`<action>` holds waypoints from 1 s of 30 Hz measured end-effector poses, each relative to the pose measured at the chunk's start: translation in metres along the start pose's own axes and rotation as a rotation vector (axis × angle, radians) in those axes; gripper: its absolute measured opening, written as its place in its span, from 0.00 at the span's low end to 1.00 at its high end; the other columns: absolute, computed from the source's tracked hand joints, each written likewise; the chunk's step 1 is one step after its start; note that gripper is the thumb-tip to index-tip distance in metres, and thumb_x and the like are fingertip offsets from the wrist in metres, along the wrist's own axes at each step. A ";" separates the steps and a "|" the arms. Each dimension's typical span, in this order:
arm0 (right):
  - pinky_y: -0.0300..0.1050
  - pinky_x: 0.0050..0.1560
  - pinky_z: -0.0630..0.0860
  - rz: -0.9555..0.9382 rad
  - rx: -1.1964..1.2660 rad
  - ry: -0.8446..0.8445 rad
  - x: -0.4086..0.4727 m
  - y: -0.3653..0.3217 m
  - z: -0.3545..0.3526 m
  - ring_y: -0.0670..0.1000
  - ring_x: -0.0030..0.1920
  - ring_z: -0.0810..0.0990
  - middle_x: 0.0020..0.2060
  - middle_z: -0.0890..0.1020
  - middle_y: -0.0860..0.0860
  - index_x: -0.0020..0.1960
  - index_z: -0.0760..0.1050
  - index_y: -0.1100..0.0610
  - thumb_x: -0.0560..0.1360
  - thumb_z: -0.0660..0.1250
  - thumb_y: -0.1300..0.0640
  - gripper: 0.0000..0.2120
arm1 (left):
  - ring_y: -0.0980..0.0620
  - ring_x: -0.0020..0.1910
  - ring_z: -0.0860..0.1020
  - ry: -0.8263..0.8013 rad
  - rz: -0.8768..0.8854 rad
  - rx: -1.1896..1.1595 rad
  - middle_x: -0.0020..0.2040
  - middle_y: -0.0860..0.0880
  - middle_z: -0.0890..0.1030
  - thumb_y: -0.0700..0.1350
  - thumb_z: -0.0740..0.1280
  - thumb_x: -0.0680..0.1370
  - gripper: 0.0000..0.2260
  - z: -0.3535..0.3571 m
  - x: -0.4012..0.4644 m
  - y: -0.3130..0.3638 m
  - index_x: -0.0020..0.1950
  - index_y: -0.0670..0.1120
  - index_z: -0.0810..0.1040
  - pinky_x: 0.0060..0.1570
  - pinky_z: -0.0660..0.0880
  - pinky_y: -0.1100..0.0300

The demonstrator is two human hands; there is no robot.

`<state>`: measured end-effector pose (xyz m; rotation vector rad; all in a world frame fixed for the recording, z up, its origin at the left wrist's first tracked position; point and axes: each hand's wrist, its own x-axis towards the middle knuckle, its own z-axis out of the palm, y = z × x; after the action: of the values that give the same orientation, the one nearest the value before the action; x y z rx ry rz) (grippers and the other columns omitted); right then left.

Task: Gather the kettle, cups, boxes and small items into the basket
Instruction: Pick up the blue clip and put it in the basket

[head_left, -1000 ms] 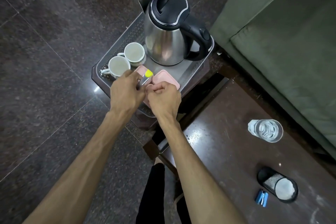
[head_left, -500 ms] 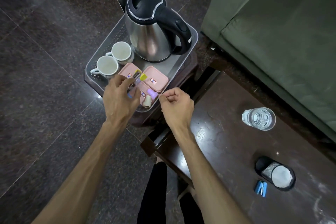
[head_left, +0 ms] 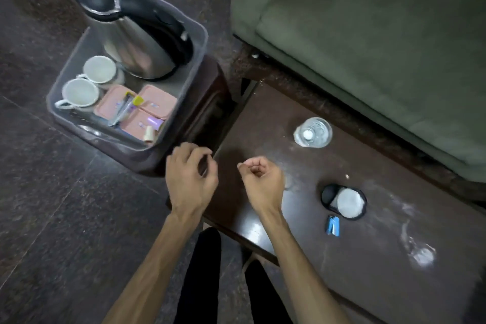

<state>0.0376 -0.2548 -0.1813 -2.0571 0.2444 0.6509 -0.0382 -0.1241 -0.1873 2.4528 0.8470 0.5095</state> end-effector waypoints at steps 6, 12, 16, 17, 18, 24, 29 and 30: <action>0.44 0.48 0.79 0.225 -0.206 0.247 -0.022 0.100 -0.103 0.54 0.45 0.86 0.38 0.88 0.49 0.42 0.85 0.53 0.73 0.74 0.56 0.02 | 0.43 0.41 0.80 -0.364 0.027 -0.092 0.41 0.48 0.81 0.40 0.72 0.70 0.04 0.061 -0.083 0.091 0.44 0.47 0.83 0.45 0.76 0.48; 0.53 0.55 0.80 0.367 -0.387 0.381 -0.039 0.172 -0.172 0.63 0.51 0.86 0.49 0.88 0.56 0.54 0.83 0.51 0.72 0.74 0.54 0.11 | 0.43 0.46 0.82 -0.759 -0.102 -0.052 0.46 0.49 0.82 0.44 0.69 0.73 0.03 0.114 -0.148 0.148 0.45 0.50 0.81 0.50 0.74 0.54; 0.55 0.56 0.79 0.268 -0.481 0.330 -0.025 0.193 -0.184 0.62 0.57 0.83 0.58 0.82 0.55 0.62 0.79 0.52 0.72 0.77 0.49 0.20 | 0.48 0.47 0.83 -0.811 -0.229 -0.075 0.50 0.52 0.84 0.43 0.68 0.75 0.07 0.135 -0.166 0.163 0.51 0.51 0.83 0.51 0.77 0.57; 0.55 0.57 0.79 0.255 -0.510 0.297 -0.019 0.197 -0.184 0.61 0.59 0.82 0.60 0.82 0.55 0.64 0.78 0.53 0.72 0.77 0.47 0.23 | 0.48 0.48 0.83 -0.815 -0.246 -0.076 0.51 0.51 0.84 0.42 0.68 0.75 0.08 0.140 -0.168 0.164 0.51 0.51 0.83 0.51 0.77 0.58; 0.55 0.57 0.79 0.247 -0.541 0.264 -0.013 0.201 -0.183 0.61 0.60 0.82 0.61 0.81 0.55 0.65 0.78 0.54 0.72 0.77 0.46 0.25 | 0.48 0.49 0.83 -0.816 -0.260 -0.077 0.51 0.51 0.84 0.42 0.68 0.75 0.09 0.143 -0.169 0.165 0.52 0.51 0.83 0.52 0.76 0.58; 0.54 0.59 0.80 0.286 -0.550 0.194 0.007 0.207 -0.174 0.62 0.57 0.84 0.57 0.85 0.57 0.63 0.79 0.55 0.72 0.77 0.52 0.21 | 0.49 0.48 0.82 -0.823 -0.300 -0.110 0.50 0.53 0.84 0.43 0.69 0.76 0.08 0.151 -0.161 0.158 0.54 0.51 0.83 0.54 0.77 0.56; 0.49 0.53 0.81 0.204 -0.371 0.169 -0.010 0.178 -0.148 0.57 0.51 0.87 0.48 0.89 0.52 0.56 0.83 0.53 0.70 0.79 0.51 0.16 | 0.51 0.48 0.82 -0.719 -0.412 -0.176 0.47 0.55 0.84 0.48 0.71 0.76 0.08 0.134 -0.147 0.144 0.54 0.53 0.83 0.54 0.78 0.55; 0.47 0.50 0.81 0.170 -0.331 0.157 -0.014 0.166 -0.137 0.54 0.47 0.87 0.45 0.88 0.50 0.53 0.83 0.51 0.70 0.78 0.52 0.13 | 0.52 0.48 0.82 -0.680 -0.443 -0.201 0.46 0.55 0.84 0.50 0.72 0.76 0.07 0.127 -0.143 0.139 0.53 0.53 0.83 0.53 0.78 0.55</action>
<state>0.0053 -0.4612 -0.2369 -2.4286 0.4295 0.6680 -0.0163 -0.3537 -0.2390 1.9551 0.9312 -0.3675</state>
